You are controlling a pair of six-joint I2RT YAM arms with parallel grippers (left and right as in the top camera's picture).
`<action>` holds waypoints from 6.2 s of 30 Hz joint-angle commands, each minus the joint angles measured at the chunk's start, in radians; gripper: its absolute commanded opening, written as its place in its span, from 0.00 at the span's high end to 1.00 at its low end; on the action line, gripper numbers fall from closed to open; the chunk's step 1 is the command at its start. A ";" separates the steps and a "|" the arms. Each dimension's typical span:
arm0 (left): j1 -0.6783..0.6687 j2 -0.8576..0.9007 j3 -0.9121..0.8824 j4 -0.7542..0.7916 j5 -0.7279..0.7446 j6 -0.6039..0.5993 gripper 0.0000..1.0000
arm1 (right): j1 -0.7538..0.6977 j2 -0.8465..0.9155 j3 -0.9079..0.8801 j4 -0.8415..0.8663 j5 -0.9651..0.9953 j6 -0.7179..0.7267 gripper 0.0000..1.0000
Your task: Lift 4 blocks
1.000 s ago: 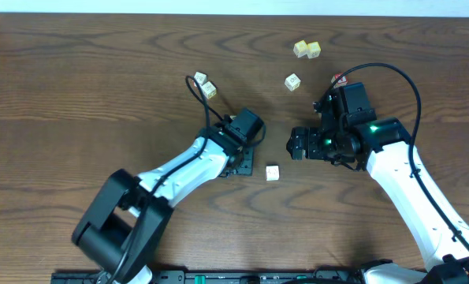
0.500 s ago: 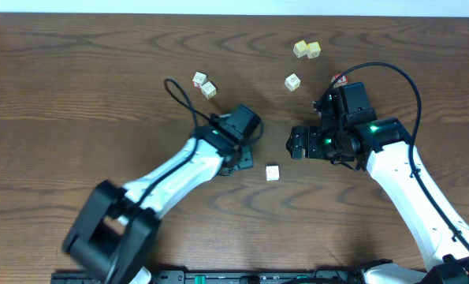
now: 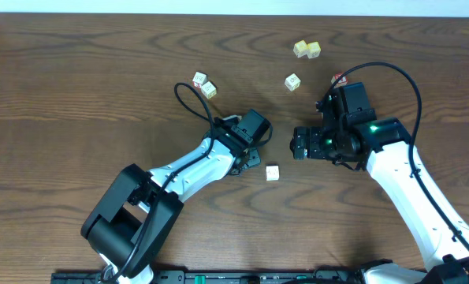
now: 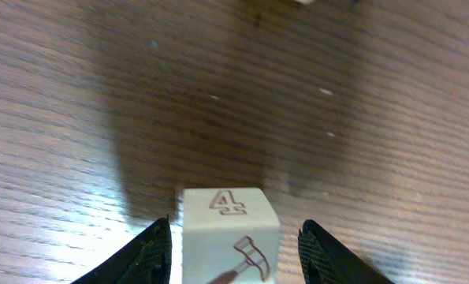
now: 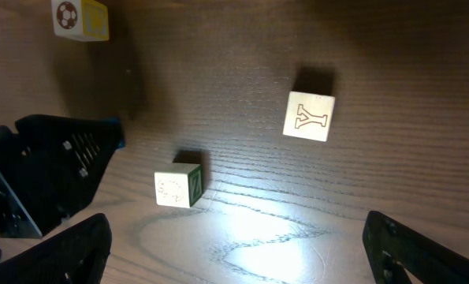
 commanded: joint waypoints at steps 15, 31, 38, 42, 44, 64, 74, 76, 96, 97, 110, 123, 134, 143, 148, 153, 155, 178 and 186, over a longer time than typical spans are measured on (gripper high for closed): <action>0.000 0.024 0.001 -0.061 -0.050 0.219 0.69 | 0.008 0.005 0.020 -0.006 0.021 0.003 0.01; 0.000 -0.019 0.011 -0.068 -0.050 0.360 0.53 | 0.008 0.005 0.020 -0.012 0.021 0.003 0.01; 0.001 -0.119 0.011 -0.072 -0.050 0.359 0.44 | 0.008 0.005 0.020 -0.032 0.016 0.003 0.01; 0.016 -0.202 0.011 -0.088 -0.050 0.337 0.44 | 0.008 0.005 0.020 -0.051 -0.012 0.003 0.01; 0.042 -0.253 0.011 -0.113 -0.049 0.304 0.44 | 0.008 0.010 0.022 -0.065 -0.069 0.003 0.01; 0.629 -0.526 0.010 -0.470 0.036 0.295 0.25 | 0.257 0.437 0.185 -0.083 0.011 0.073 0.04; 0.630 -0.526 0.010 -0.470 0.036 0.296 0.25 | 0.322 0.488 0.185 -0.074 0.134 0.195 0.42; 0.630 -0.526 0.010 -0.470 0.036 0.295 0.25 | 0.322 0.490 0.183 -0.073 0.144 0.196 0.46; 0.630 -0.526 0.010 -0.470 0.036 0.296 0.25 | 0.325 0.491 0.159 -0.054 0.143 0.213 0.67; 0.630 -0.526 0.010 -0.470 0.036 0.296 0.25 | 0.329 0.491 0.155 -0.053 0.143 0.213 0.66; 0.630 -0.526 0.010 -0.472 0.036 0.295 0.25 | 0.341 0.497 0.150 0.048 0.054 0.232 0.81; 0.630 -0.526 0.010 -0.473 0.036 0.295 0.24 | 0.350 0.510 0.150 0.134 0.028 0.311 0.84; 0.630 -0.526 0.010 -0.473 0.036 0.295 0.24 | 0.377 0.510 0.150 0.134 0.039 0.360 0.82; 0.630 -0.526 0.010 -0.473 0.036 0.295 0.24 | 0.391 0.510 0.150 0.148 0.045 0.377 0.81; 0.630 -0.526 0.010 -0.473 0.036 0.295 0.25 | 0.391 0.510 0.150 0.153 0.047 0.377 0.79; 0.630 -0.526 0.010 -0.473 0.036 0.295 0.24 | 0.391 0.510 0.150 0.154 0.047 0.354 0.65; 0.630 -0.526 0.010 -0.473 0.036 0.295 0.24 | 0.391 0.510 0.150 0.154 0.047 0.351 0.62; 0.630 -0.526 0.009 -0.488 0.036 0.299 0.24 | 0.074 0.512 0.525 -0.420 0.145 0.020 0.24; 0.630 -0.526 0.009 -0.487 0.036 0.299 0.24 | 0.000 0.512 0.340 -0.246 0.177 -0.109 0.25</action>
